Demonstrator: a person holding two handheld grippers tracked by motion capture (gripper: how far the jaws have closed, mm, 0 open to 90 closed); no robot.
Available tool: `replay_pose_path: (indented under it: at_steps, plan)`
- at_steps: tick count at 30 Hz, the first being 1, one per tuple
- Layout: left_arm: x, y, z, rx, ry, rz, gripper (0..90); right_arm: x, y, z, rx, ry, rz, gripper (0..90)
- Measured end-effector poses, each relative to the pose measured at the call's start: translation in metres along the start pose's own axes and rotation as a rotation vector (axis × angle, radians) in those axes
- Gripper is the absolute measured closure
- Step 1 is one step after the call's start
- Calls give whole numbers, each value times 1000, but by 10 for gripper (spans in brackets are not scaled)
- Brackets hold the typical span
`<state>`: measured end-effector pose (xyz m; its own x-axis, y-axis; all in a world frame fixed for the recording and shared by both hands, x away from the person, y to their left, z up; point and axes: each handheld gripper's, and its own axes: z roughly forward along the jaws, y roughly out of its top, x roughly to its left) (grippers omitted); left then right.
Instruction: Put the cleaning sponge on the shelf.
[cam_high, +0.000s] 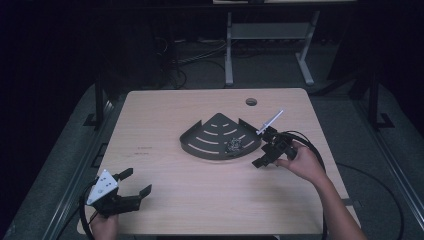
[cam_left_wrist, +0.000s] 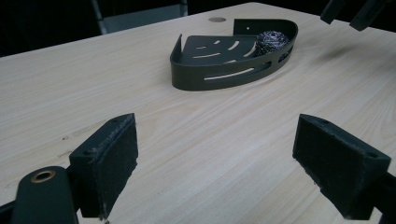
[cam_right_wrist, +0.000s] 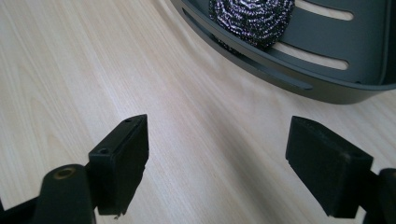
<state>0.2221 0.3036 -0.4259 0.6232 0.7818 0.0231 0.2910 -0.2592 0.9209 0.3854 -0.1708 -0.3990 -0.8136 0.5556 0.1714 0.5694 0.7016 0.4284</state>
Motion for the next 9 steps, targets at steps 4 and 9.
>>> replay_pose_path:
  at_steps: [4, 9]
  plan:
    - [0, 0, 1, 4, 0, 2, 135, 3, -1, -1, -13, -14, -5, 197]
    - [1, 0, -1, 0, 1, 0, 135, 3, -9, -9, -125, -3, 23, 203]
